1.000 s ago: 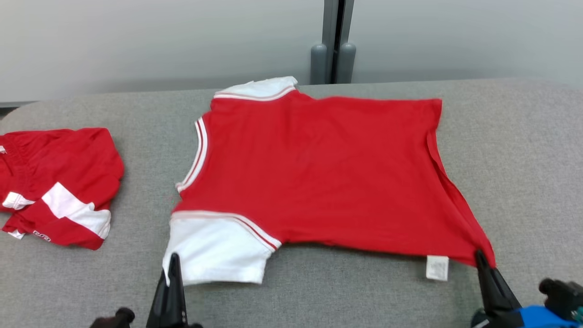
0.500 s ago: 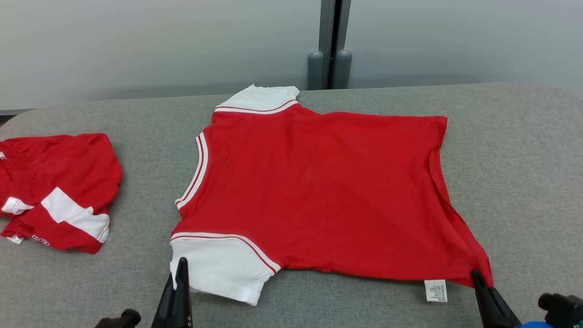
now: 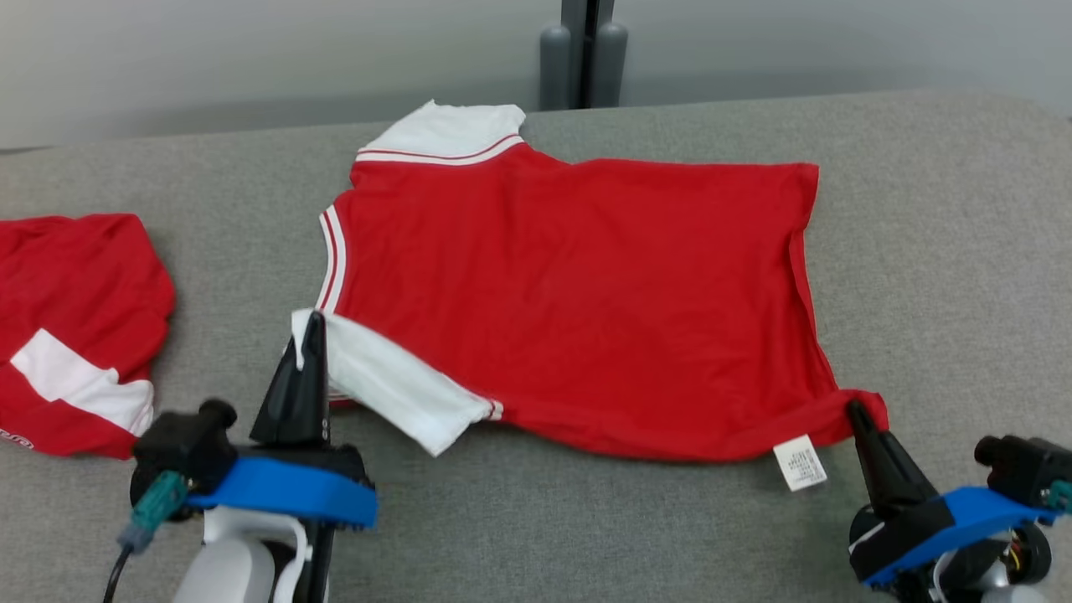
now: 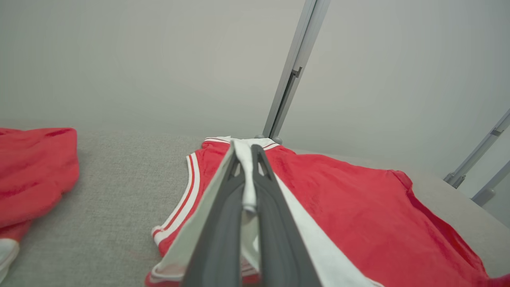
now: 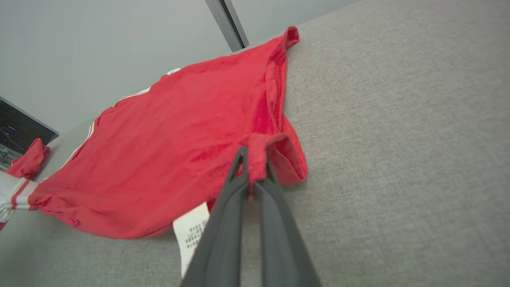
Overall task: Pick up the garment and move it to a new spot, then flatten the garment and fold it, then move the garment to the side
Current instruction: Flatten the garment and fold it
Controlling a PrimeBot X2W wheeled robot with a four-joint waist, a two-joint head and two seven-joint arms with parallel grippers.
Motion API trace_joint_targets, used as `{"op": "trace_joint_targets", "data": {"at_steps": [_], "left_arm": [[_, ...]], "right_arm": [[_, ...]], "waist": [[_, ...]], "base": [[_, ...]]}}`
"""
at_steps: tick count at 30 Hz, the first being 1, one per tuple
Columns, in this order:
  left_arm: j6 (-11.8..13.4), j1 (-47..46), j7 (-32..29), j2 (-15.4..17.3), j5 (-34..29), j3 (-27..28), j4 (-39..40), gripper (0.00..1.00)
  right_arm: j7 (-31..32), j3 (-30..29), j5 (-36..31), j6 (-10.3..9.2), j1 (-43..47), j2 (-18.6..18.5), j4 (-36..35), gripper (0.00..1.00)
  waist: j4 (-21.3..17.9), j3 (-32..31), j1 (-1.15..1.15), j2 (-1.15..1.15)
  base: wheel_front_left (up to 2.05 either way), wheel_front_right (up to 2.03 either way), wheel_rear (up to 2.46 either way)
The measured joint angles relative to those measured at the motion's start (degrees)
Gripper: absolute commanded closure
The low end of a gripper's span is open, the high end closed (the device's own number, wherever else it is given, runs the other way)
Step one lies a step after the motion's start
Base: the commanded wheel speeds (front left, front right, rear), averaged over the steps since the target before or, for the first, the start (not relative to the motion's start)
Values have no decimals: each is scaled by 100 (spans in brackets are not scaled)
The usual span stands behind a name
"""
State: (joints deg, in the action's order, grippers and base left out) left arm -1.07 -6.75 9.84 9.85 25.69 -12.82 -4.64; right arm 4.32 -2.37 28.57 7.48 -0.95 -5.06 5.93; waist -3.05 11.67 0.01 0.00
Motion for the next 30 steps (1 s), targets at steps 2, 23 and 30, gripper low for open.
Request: {"op": "trace_joint_targets", "data": {"at_steps": [2,23,30], "left_arm": [[-77,-293,-18,37,-14,-19,-215,100],[-461,-2458,346,130,-245,-285,-2782,0],[-477,-2225,497,122,-215,-124,-2887,0]], "right_arm": [[58,-1,62,0,-173,-19,105,100],[-475,238,-132,0,-1734,-415,1322,0],[-615,185,-292,0,-1273,-610,1159,0]], "waist": [[-20,103,0,0],[-31,697,0,0],[18,469,-1,0]], "base": [[0,0,0],[0,0,0],[0,0,0]]}}
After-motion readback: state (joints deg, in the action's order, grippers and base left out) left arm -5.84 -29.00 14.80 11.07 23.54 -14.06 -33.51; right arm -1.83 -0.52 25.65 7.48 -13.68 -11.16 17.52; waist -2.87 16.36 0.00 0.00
